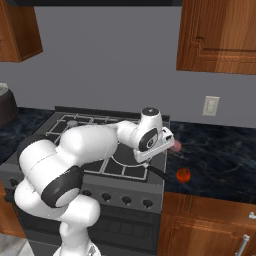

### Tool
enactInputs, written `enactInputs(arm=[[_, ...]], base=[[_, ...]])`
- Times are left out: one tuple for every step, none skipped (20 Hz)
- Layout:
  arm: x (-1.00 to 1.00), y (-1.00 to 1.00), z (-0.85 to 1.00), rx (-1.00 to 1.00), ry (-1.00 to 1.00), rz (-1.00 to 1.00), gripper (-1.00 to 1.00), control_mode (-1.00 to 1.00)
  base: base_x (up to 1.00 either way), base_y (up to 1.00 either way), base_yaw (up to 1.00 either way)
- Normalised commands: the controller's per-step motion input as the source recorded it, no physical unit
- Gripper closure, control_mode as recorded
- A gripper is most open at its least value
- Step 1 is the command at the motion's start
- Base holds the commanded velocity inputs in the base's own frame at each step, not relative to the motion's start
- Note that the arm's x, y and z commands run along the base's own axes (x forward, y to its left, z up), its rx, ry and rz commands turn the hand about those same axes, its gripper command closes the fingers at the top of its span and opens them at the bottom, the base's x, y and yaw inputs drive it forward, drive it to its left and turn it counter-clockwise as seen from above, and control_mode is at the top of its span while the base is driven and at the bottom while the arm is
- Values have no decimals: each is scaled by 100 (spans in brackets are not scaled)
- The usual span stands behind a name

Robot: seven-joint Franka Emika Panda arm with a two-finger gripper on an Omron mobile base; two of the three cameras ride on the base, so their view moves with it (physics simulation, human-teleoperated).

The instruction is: Place the pan on the front right burner on the stove. Then place the tomato and the onion in the pan and turn on the front right burner.

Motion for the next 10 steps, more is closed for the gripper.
enactInputs(arm=[[37,0,0,0,0,-34,-100,-100],[40,0,0,3,0,-33,-100,-100],[36,0,0,5,0,-32,-100,-100],[34,0,0,7,0,-29,-100,-100],[24,-1,0,9,0,-28,-100,-100],[11,0,4,11,-2,-25,-100,-100],[8,-3,2,12,-4,-25,-100,-100],[6,-1,6,12,-6,-23,-100,-100],[5,-4,9,13,-7,-23,-100,-100],[4,-6,9,14,-9,-22,-100,-100]], base=[[0,0,0],[0,0,0],[0,0,0],[0,0,0],[0,0,0],[0,0,0],[0,0,0],[0,0,0],[0,0,0],[0,0,0]])
